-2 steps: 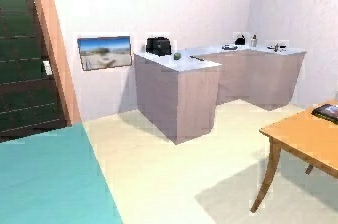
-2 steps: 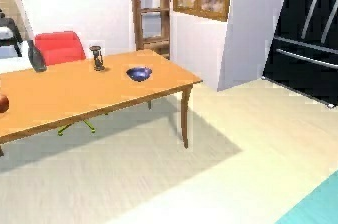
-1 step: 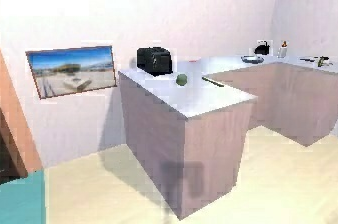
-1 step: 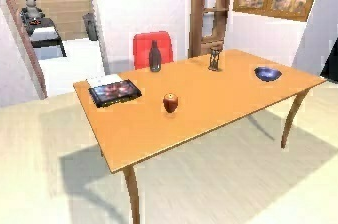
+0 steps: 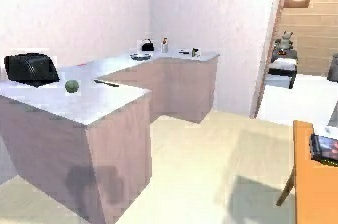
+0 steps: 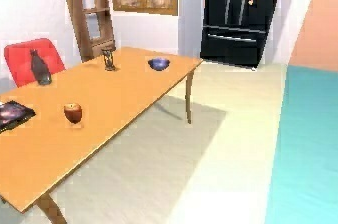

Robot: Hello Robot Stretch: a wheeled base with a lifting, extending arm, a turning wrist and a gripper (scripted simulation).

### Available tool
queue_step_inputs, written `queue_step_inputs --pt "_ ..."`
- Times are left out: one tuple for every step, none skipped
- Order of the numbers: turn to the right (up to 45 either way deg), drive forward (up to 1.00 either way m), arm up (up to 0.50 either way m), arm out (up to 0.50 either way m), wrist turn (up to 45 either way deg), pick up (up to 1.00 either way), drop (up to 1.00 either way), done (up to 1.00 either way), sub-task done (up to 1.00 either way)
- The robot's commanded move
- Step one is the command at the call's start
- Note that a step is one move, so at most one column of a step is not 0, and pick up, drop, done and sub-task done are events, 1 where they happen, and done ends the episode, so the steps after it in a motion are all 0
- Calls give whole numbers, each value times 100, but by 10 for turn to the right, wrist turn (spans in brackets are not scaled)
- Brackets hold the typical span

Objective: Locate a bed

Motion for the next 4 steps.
queue_step_inputs --pt "0 40 0 0 0 0 0 0 0" --pt "270 0 0 0 0 0 0 0 0" --pt "0 100 0 0 0 0 0 0 0" --pt "60 0 0 0 0 0 0 0 0"
